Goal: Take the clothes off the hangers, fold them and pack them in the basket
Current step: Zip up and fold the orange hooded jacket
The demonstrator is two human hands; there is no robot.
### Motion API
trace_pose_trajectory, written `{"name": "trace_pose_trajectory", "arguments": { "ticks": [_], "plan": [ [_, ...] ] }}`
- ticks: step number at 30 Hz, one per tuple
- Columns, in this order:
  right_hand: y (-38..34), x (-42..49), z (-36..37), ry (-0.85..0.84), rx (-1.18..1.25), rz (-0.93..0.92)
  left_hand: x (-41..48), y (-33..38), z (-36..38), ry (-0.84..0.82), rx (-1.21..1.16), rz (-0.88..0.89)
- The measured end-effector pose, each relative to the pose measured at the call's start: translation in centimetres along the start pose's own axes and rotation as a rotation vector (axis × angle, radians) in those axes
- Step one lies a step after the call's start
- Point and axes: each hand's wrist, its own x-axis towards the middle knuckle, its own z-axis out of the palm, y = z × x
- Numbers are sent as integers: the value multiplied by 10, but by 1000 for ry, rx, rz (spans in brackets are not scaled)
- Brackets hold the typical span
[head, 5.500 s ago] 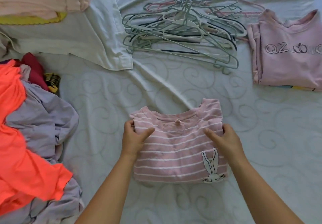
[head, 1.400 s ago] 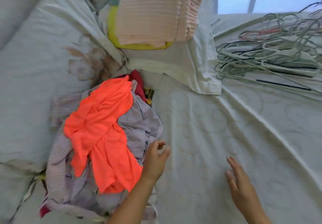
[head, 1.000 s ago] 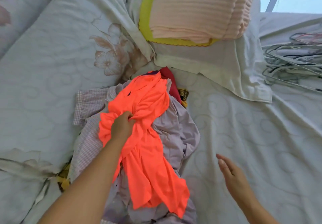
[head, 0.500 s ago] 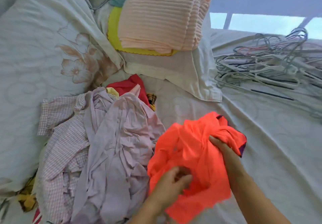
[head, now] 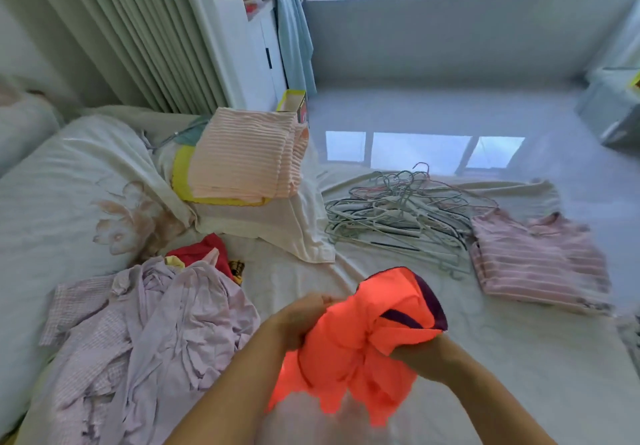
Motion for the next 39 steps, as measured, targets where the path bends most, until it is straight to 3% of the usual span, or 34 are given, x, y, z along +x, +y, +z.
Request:
{"name": "trace_pose_trajectory", "arguments": {
  "ticks": [3,6,9,12,17,21,26,28,31,33,36,37,39],
  "plan": [
    [-4,-23,-41,161,113,-178,-15,22,28,2,-304,238],
    [-4,-44,-84,309,413,-110,-38,60,41,72,-477,425],
    [-16,-59,-117,293,702,-44,-57,94,49,134,-421,547],
    [-35,-68,-135,272,802,-34,-69,118,52,151,-383,607],
    [-69,-67,-163,512,698,-104,-89,156,47,168,-308,714],
    [-97,-65,-179,685,347,-144,-104,177,38,244,-167,784],
    [-118,-53,-188,775,179,-209,-110,185,22,382,121,756],
    [-123,-49,-188,771,132,-195,-110,189,19,479,114,765],
    [-131,-44,-177,709,174,-164,-112,200,20,450,41,784],
    [-136,-44,-160,575,243,-166,-113,208,30,348,30,812],
    [-142,-47,-124,119,201,-177,-115,220,57,120,-20,829],
    [-143,-45,-116,58,120,-209,-116,224,66,58,6,824],
    [-152,-37,-114,207,-10,-309,-120,231,77,-49,118,827]
  ]
}}
